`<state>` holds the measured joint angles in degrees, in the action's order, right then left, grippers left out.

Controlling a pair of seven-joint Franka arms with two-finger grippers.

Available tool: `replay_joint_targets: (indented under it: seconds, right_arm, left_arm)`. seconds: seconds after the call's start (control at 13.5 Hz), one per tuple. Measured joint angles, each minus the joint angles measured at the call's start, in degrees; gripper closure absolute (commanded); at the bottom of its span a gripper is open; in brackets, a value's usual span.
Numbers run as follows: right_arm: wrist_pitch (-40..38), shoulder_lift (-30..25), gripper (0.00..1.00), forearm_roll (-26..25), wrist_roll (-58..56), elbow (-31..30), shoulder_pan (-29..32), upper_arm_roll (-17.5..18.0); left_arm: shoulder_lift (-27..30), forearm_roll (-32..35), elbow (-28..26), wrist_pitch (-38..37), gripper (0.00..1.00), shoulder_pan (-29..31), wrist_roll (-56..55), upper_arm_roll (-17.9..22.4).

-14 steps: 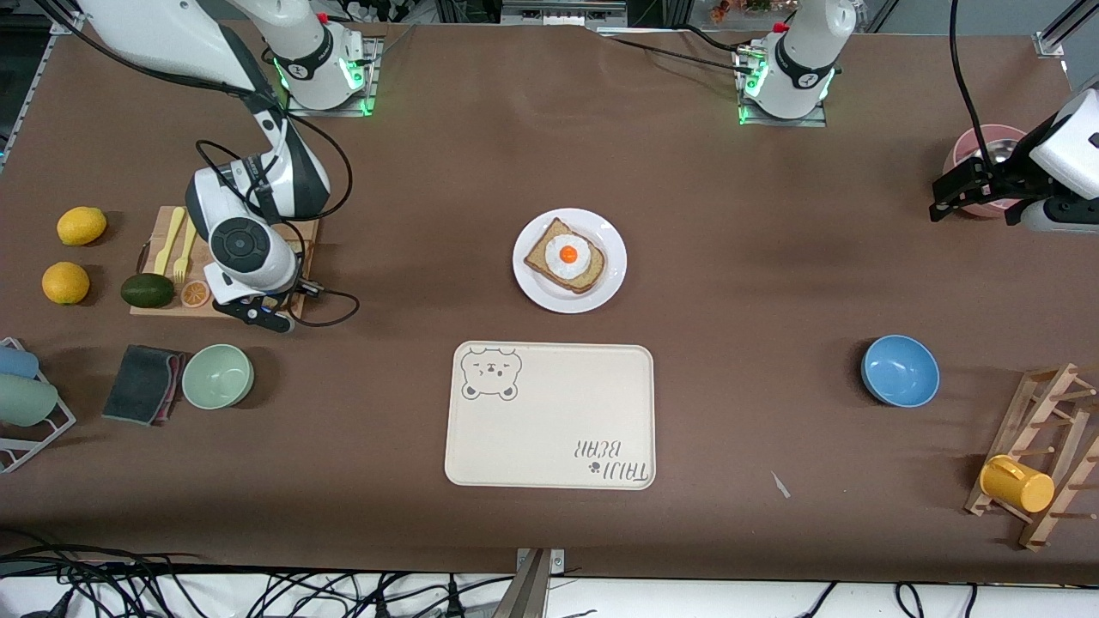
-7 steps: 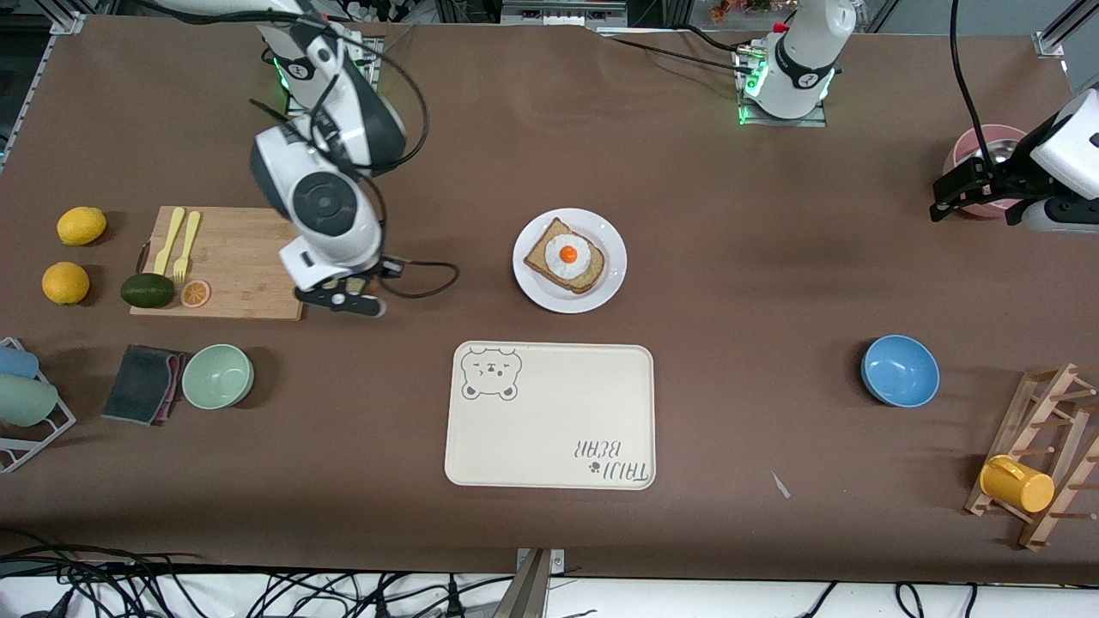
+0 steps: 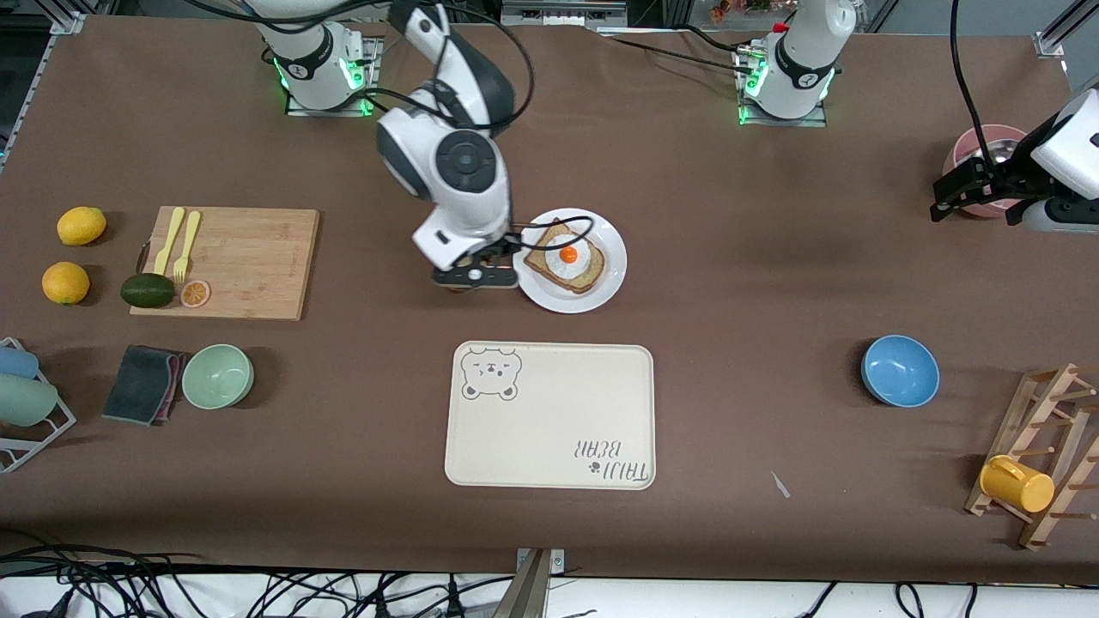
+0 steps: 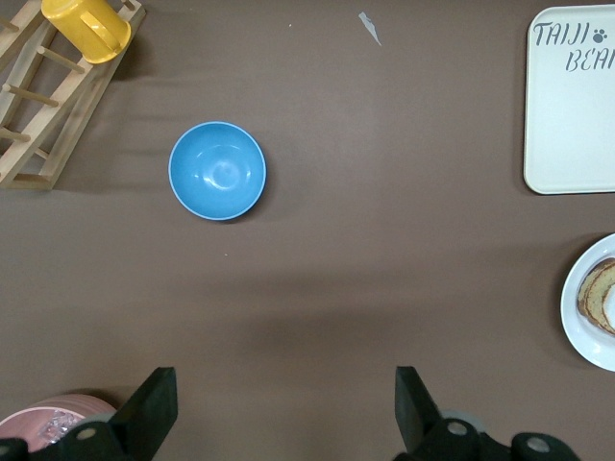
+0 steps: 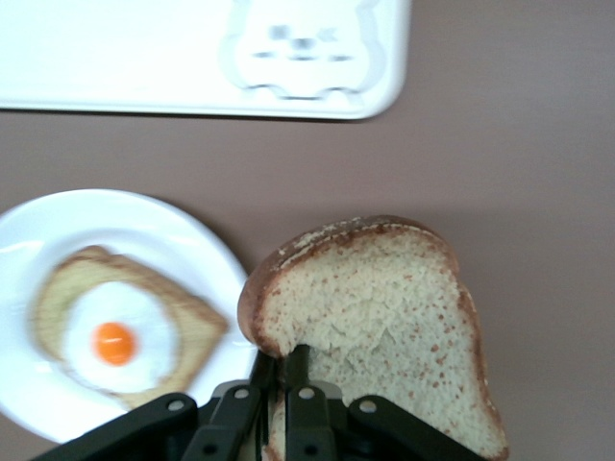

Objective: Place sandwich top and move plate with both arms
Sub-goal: 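Carry the bread slice with the right gripper over the egg toast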

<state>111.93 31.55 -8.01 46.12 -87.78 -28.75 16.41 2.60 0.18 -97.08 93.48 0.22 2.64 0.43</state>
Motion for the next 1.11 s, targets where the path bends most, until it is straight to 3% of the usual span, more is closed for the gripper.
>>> replay_joint_targets:
  seconds: [0.37, 1.04, 1.11]
  right_arm:
    - [2.48, 9.02, 1.0, 0.01, 7.34, 10.28, -7.57, -0.08]
    - [10.35, 16.4, 1.0, -1.56, 11.4, 11.42, -11.4, -0.53]
    - [10.66, 16.4, 0.72, -1.56, 11.44, 11.68, -11.39, -0.69]
  left_arm:
    - [0.0, 0.0, 0.01, 0.0, 0.0, 0.0, 0.0, 0.01]
    - [-0.03, 0.0, 0.03, 0.0, 0.0, 0.0, 0.0, 0.07]
    - [-0.03, 0.0, 0.02, 0.0, 0.0, 0.0, 0.0, 0.08]
